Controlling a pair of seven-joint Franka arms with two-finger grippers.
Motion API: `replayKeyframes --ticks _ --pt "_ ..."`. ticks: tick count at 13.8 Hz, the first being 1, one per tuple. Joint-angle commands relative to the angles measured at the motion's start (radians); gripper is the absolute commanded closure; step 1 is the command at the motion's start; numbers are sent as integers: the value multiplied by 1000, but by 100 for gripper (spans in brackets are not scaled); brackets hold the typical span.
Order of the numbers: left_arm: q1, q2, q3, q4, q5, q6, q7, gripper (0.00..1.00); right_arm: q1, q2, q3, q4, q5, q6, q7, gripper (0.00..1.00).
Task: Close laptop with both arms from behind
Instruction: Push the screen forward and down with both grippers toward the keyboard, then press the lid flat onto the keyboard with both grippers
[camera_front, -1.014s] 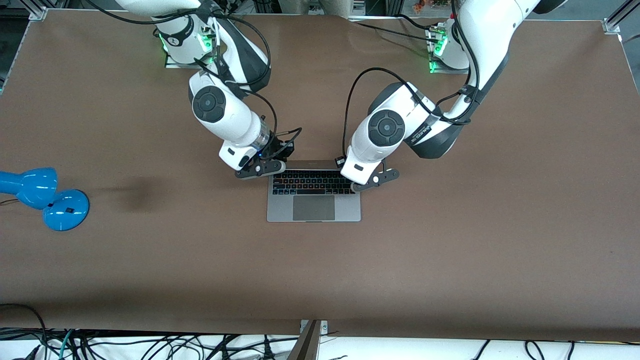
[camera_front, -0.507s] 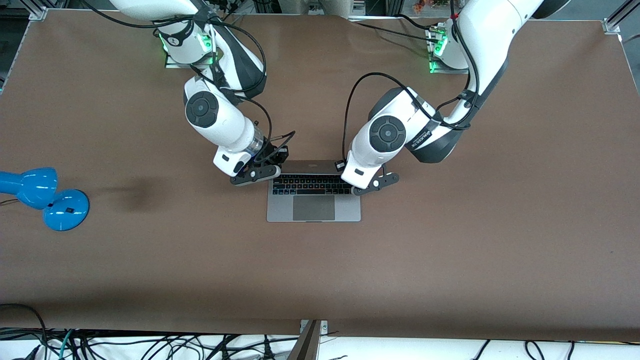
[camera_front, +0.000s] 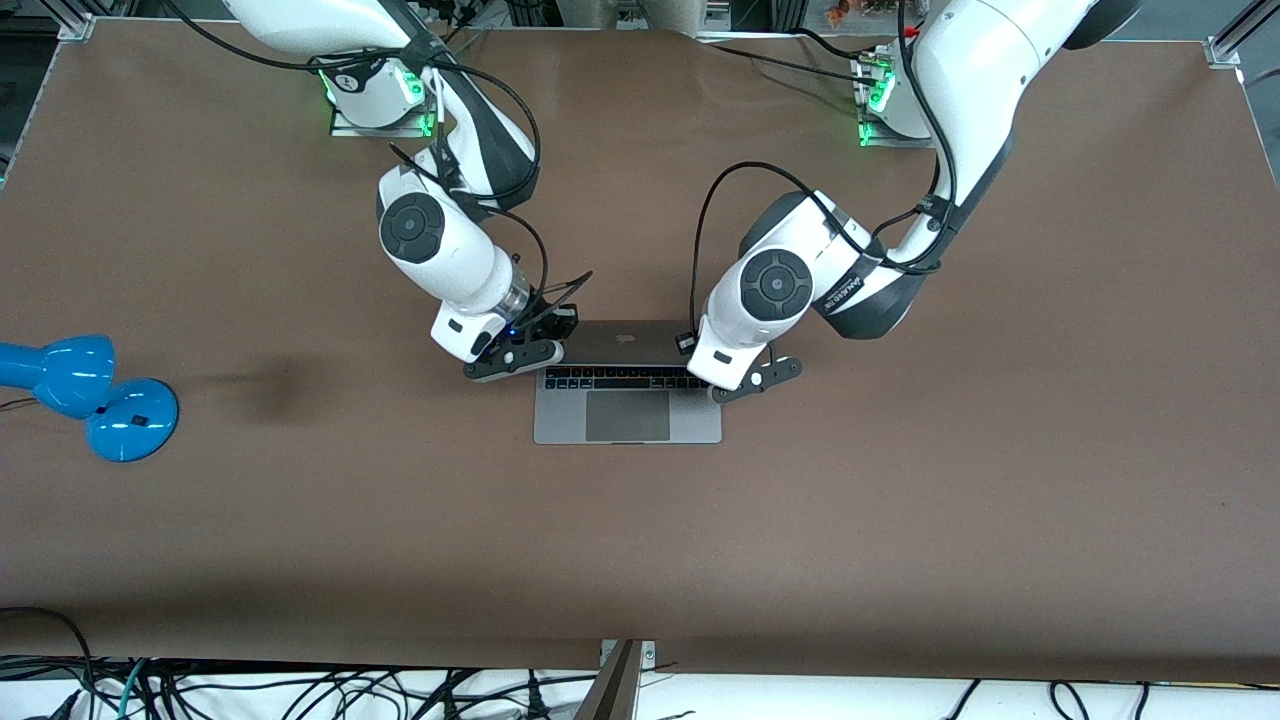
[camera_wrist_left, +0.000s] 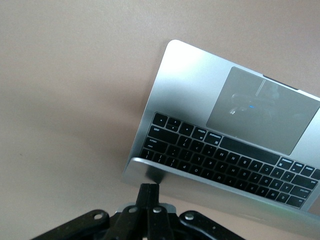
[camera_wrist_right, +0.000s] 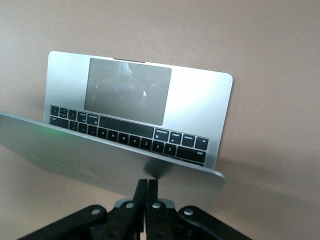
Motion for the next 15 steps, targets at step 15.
replayKeyframes --ticks 15 --pt "-107 186 133 207 29 40 11 100 17 144 -39 30 2 176 -116 94"
